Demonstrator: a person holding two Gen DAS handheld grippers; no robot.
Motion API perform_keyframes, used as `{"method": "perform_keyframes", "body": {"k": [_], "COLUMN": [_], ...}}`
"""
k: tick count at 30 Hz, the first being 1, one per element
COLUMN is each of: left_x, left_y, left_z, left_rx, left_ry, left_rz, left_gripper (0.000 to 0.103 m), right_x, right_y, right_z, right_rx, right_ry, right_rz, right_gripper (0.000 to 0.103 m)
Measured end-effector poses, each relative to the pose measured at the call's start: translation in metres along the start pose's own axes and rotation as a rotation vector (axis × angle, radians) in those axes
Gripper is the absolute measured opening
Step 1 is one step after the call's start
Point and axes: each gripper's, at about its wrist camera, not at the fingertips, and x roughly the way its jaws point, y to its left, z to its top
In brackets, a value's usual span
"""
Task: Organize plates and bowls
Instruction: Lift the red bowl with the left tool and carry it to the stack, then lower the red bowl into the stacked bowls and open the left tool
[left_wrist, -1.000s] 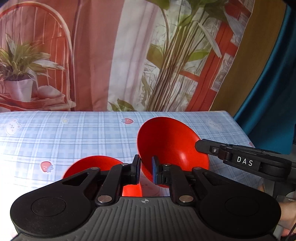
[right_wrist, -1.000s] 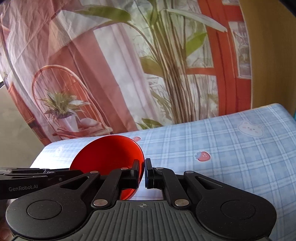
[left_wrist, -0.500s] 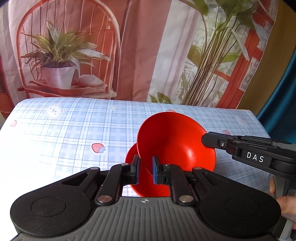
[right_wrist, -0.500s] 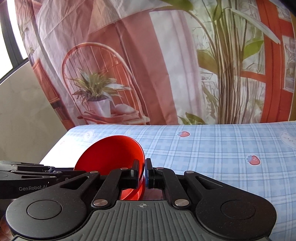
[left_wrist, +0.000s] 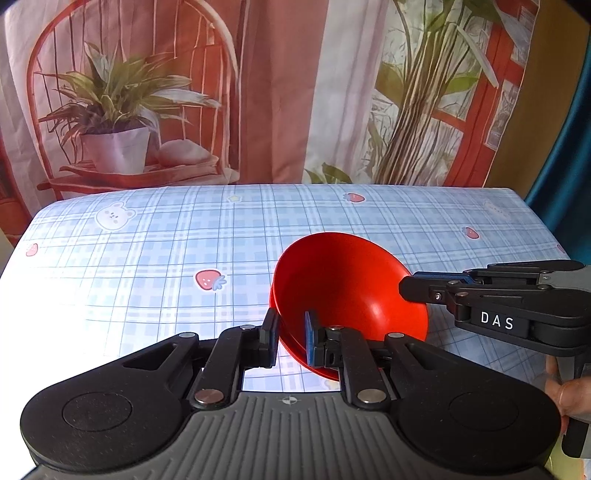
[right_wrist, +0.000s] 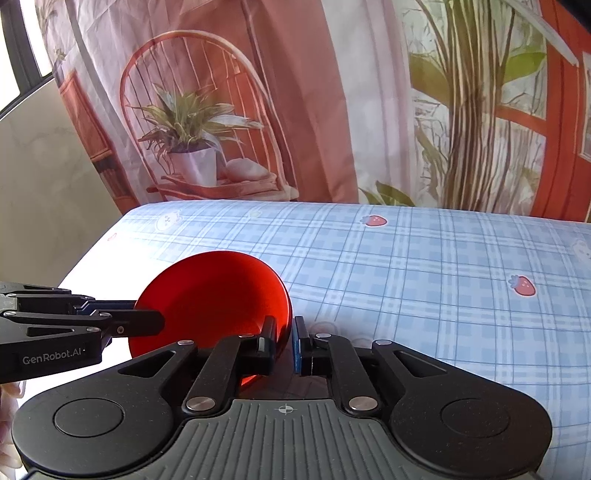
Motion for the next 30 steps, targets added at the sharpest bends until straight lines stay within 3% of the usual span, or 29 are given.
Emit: {"method": "perform_keyframes", "body": {"k": [4, 9, 17, 19, 30], "left_x": [0.003, 0.004, 0.015, 0.013, -0.02], "left_y": [0.001, 0.009, 0.034, 0.034, 0.021], "left_z": [-0.001, -0.004, -0.012, -0.014, -0.016], "left_rx": [-0.003, -0.044, -0.24, -0.238, -0.187], "left_ry": [0.01, 0.012, 0.05, 0.046, 0.036], "left_rz": [0.015, 0.008, -0.153, -0.163, -0.123], "left_gripper": [0.016, 0.029, 0.028, 0.021, 0.021], "right_x": [0.002, 0.003, 0.007, 0.007, -0.022], "right_y": [-0.003, -0.005, -0.01, -0.011, -0.002], "right_z": [-0.001, -0.002, -0.002, -0.002, 0.0], "right_rx": [0.01, 0.02, 0.04, 0.06, 0.037], "right_ry": [0.006, -0.002, 0.021, 0.031, 0.017], "right_rz": [0.003, 0.016, 0.043, 0.065, 0.092], "right_gripper": [0.011, 0.013, 0.013, 0.011, 0.01]}}
